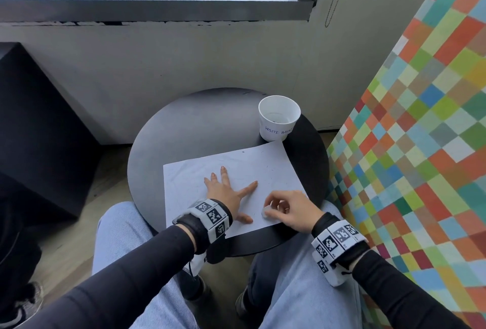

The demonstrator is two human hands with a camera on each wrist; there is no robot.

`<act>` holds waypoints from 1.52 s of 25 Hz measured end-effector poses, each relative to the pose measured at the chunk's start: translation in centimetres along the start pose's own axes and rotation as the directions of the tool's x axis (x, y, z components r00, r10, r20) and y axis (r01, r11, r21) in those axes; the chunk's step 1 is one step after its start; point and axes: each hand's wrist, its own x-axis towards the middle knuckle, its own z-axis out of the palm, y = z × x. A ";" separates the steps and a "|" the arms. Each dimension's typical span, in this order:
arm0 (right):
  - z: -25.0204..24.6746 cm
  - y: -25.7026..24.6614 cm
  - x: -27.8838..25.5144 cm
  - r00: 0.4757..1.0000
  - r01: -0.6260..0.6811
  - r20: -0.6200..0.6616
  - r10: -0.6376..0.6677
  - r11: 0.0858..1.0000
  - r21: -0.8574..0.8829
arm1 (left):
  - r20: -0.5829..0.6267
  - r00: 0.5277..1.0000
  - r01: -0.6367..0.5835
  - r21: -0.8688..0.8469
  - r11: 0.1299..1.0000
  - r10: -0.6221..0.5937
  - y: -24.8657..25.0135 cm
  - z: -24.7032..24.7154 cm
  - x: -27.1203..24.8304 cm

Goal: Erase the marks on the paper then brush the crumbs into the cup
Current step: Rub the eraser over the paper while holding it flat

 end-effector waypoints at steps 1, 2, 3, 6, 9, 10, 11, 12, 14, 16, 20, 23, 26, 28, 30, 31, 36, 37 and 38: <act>-0.2 0.3 0.2 0.999 -0.023 -0.042 0.023 1.000 -0.002 | -0.003 1.000 0.000 0.000 1.000 0.000 0.0 0.0 0.0; -0.6 1.0 0.6 0.985 -0.066 -0.163 0.064 0.998 -0.004 | -0.006 1.000 -0.001 -0.004 1.000 0.001 0.0 -0.1 0.0; -1.0 1.4 1.0 0.951 -0.122 -0.287 0.115 0.992 -0.007 | -0.007 1.000 -0.001 -0.012 1.000 0.001 0.0 0.0 0.0; -0.7 1.2 1.0 0.969 -0.112 -0.220 0.115 0.993 0.027 | 0.002 1.000 0.007 -0.012 1.000 -0.007 0.1 0.0 0.1; 0.0 0.6 0.9 0.995 -0.045 -0.094 0.046 0.999 0.009 | 0.011 1.000 0.013 -0.001 1.000 -0.013 0.2 -0.1 0.2; -0.4 1.2 1.4 0.977 -0.071 -0.204 0.066 0.997 -0.015 | 0.014 1.000 0.012 -0.004 1.000 -0.012 0.3 -0.2 0.2; -0.8 1.4 1.9 0.945 -0.112 -0.313 0.094 0.993 -0.040 | 0.014 1.000 0.012 -0.007 1.000 -0.012 0.2 -0.2 0.2; -0.9 1.5 2.2 0.927 -0.137 -0.360 0.109 0.989 -0.053 | 0.013 1.000 0.012 -0.009 1.000 -0.012 0.2 -0.2 0.2; -0.4 1.1 2.0 0.965 -0.078 -0.256 0.061 0.995 -0.056 | 0.012 1.000 0.010 -0.006 1.000 -0.010 0.2 -0.1 0.2; 0.1 0.3 1.3 0.996 -0.004 -0.091 0.000 0.999 -0.046 | 0.008 1.000 0.011 0.003 1.000 -0.011 0.3 -0.1 0.2; -1.7 1.5 2.8 0.963 -0.126 -0.254 0.084 0.980 -0.153 | -0.006 1.000 0.015 -0.002 1.000 -0.015 0.2 0.2 0.2; -1.2 1.0 3.4 0.965 -0.092 -0.258 0.044 0.980 -0.178 | -0.010 1.000 0.019 0.003 1.000 -0.019 0.4 0.0 0.4; -0.7 0.5 3.1 0.991 -0.004 -0.131 -0.016 0.988 -0.152 | 0.011 1.000 0.024 0.011 1.000 -0.025 0.4 -0.1 0.4; -1.6 1.3 3.5 0.968 -0.099 -0.241 0.073 0.990 -0.096 | 0.021 1.000 0.022 0.005 1.000 -0.022 0.5 -0.2 0.4; -1.7 1.5 3.4 0.949 -0.131 -0.298 0.102 0.988 -0.080 | 0.028 0.999 0.026 0.005 1.000 -0.026 0.5 -0.4 0.4; -1.2 1.0 3.1 0.969 -0.088 -0.240 0.061 0.991 -0.105 | 0.033 0.999 0.028 0.009 1.000 -0.028 0.5 -0.4 0.4; -1.3 0.6 2.2 0.997 -0.044 -0.070 0.035 0.992 -0.121 | 0.015 1.000 0.024 0.052 0.998 -0.025 0.3 -0.5 0.0; -1.9 1.0 2.2 0.984 -0.098 -0.157 0.080 0.989 -0.107 | 0.012 1.000 0.025 0.053 0.998 -0.026 0.2 -0.5 -0.1; -1.9 1.2 2.0 0.975 -0.125 -0.194 0.106 0.988 -0.091 | 0.014 0.999 0.029 0.054 0.998 -0.029 0.1 -0.5 -0.2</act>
